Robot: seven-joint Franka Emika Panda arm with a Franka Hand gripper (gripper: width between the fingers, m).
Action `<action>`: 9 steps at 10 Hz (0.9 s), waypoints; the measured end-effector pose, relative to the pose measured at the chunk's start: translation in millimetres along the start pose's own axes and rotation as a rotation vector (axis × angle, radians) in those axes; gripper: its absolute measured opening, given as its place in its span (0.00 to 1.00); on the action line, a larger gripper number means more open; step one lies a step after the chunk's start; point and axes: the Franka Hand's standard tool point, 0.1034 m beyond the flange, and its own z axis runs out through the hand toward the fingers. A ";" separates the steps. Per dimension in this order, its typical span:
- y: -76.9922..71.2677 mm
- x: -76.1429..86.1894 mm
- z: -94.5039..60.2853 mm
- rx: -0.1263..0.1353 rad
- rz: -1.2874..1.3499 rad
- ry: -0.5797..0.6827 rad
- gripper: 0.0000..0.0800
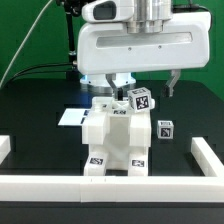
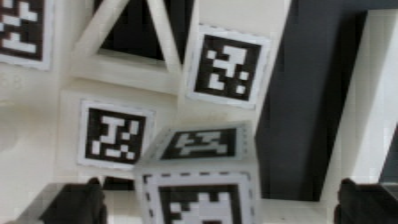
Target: Assemble chair
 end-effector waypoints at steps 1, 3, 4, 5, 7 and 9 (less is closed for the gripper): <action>0.1 0.0 0.0 0.000 0.000 0.000 0.78; 0.1 0.1 -0.1 0.000 0.000 0.000 0.35; 0.1 0.0 0.0 0.000 0.000 0.000 0.35; 0.1 0.0 0.0 0.000 0.000 0.000 0.35; 0.1 0.0 0.0 0.000 0.000 0.000 0.35; 0.1 0.0 0.0 0.000 0.000 0.000 0.35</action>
Offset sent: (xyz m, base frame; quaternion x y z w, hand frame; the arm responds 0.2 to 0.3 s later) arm 0.0000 0.0000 0.0000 0.0000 0.0000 0.0000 1.0000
